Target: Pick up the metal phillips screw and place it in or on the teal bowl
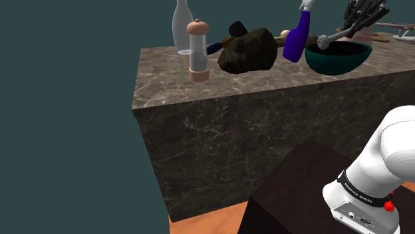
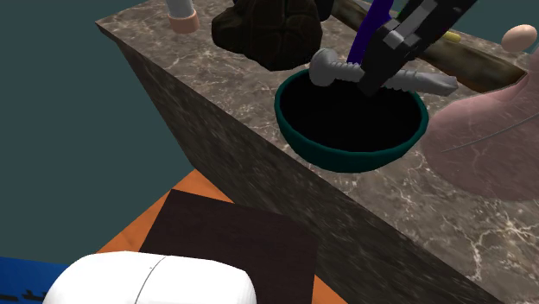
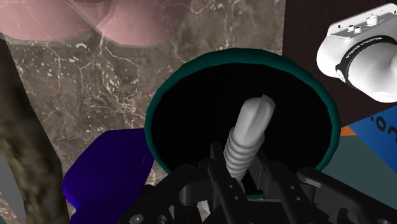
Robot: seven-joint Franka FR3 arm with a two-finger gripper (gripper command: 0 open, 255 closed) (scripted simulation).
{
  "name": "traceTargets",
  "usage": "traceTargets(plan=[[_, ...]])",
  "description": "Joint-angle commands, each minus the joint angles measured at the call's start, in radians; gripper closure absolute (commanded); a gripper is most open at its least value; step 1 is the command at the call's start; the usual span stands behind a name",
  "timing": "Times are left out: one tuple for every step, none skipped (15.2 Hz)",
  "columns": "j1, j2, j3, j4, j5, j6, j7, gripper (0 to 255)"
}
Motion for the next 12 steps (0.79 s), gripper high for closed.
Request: traceTargets(plan=[[-0.006,-0.013,-0.005,-0.035,-0.007,0.022,-0.002,255],[-0.009,-0.019,-0.007,-0.052,-0.01,0.033,-0.002,255],[-0.011,-0.025,-0.009,-0.069,-0.014,0.044,-0.002,255],[-0.014,-0.031,-0.011,-0.085,-0.017,0.055,-0.003,255],[-0.017,-0.036,-0.014,-0.102,-0.02,0.066,-0.003,255],[-0.019,-0.041,-0.016,-0.115,-0.023,0.075,-0.003,255],[-0.019,-0.041,-0.016,-0.115,-0.023,0.075,-0.003,255],[-0.019,-0.041,-0.016,-0.115,-0.023,0.075,-0.003,255],[-0.019,-0.041,-0.016,-0.115,-0.023,0.075,-0.004,255],[-0.02,-0.041,-0.016,-0.115,-0.023,0.075,-0.004,255],[-0.02,-0.041,-0.016,-0.115,-0.023,0.075,-0.004,255],[-0.02,-0.041,-0.016,-0.115,-0.023,0.075,-0.004,255]])
